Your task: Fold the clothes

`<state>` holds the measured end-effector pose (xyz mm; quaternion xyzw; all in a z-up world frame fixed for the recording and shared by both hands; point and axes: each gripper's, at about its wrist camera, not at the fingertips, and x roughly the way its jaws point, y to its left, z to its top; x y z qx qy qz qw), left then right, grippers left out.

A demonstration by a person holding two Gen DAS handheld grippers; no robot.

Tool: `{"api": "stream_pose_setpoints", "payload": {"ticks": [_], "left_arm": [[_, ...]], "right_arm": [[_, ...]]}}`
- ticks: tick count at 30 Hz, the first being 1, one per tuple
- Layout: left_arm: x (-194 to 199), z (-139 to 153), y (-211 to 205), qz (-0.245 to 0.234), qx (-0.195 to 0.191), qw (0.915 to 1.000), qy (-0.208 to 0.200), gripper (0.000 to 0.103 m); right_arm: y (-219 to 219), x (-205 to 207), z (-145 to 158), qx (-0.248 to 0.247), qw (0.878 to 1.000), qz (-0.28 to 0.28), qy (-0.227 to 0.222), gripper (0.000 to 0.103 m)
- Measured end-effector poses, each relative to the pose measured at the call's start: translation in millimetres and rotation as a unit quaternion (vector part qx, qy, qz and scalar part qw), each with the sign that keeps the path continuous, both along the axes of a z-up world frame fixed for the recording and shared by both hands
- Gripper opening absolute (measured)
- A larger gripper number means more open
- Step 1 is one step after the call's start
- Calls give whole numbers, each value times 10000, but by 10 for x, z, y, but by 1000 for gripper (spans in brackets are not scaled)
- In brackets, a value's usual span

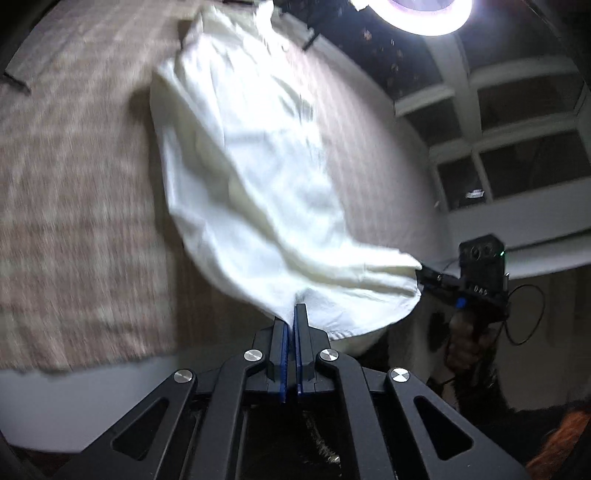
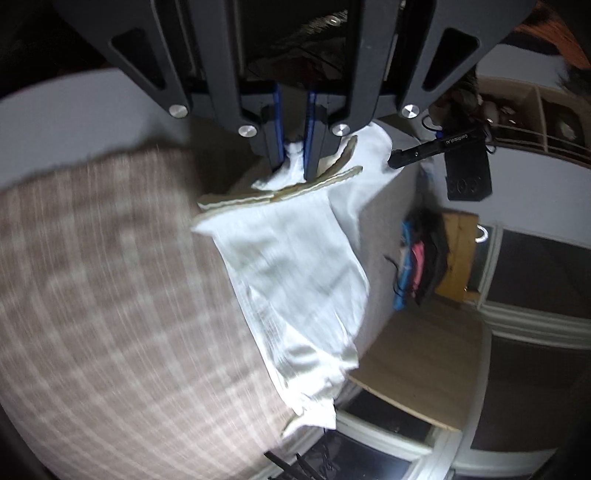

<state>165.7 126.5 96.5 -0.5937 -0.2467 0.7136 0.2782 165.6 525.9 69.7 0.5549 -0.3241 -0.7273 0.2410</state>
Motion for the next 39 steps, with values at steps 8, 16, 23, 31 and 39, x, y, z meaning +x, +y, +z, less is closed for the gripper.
{"api": "stream_pose_setpoints", "payload": {"ticks": [8, 16, 23, 31, 39], "left_arm": [[-1034, 39, -118, 487, -330, 9972, 463, 2], [-1755, -407, -143, 574, -869, 9945, 55, 9], [-1600, -51, -208, 642, -913, 9924, 524, 64], [-1307, -119, -256, 578, -1256, 9892, 486, 63], [-1399, -488, 184, 359, -1506, 9861, 606, 2]], "right_arm": [[-307, -1340, 186, 625, 9955, 546, 463, 8], [-619, -2355, -13, 2309, 9670, 996, 414, 29], [-610, -1917, 133, 2094, 9659, 1272, 838, 44], [-586, -1510, 13, 2445, 9566, 1377, 783, 47], [-556, -1593, -341, 1918, 9728, 1266, 289, 33]]}}
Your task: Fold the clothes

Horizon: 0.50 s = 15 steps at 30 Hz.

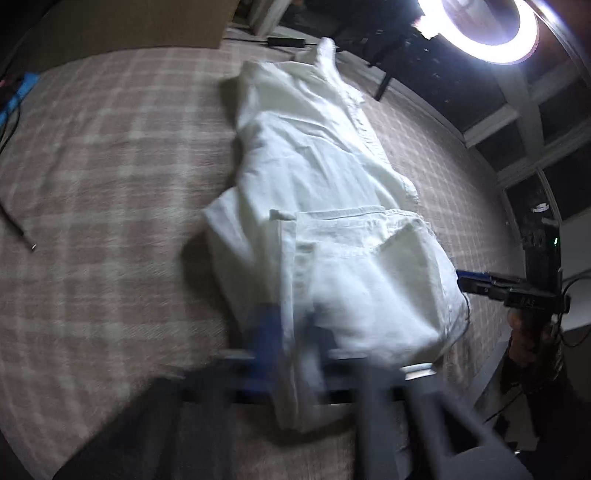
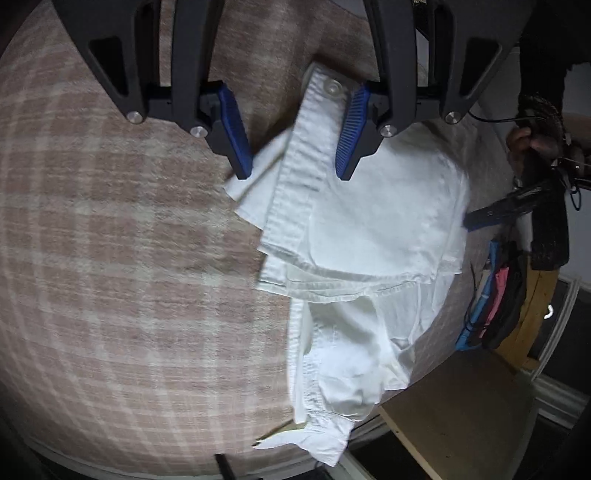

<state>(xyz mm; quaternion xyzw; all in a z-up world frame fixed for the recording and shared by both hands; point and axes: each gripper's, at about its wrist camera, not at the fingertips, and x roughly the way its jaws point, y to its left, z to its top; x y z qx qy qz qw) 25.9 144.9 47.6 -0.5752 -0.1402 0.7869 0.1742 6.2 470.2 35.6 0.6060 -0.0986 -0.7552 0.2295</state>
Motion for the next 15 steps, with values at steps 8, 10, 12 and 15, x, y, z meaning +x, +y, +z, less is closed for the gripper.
{"api": "stream_pose_setpoints", "payload": {"ticks": [8, 10, 12, 15], "left_arm": [[267, -86, -305, 768, 10, 9970, 117, 2], [211, -165, -345, 943, -138, 9954, 34, 2], [219, -96, -459, 1147, -151, 9932, 130, 6], [322, 224, -505, 1154, -237, 9916, 543, 8]], "right_arm": [[-377, -54, 125, 1048, 9874, 672, 981, 6], [-389, -50, 46, 1352, 9818, 815, 1056, 6], [-331, -38, 124, 1299, 9825, 734, 1118, 9], [-88, 21, 451, 693, 9877, 308, 1371, 12]]}}
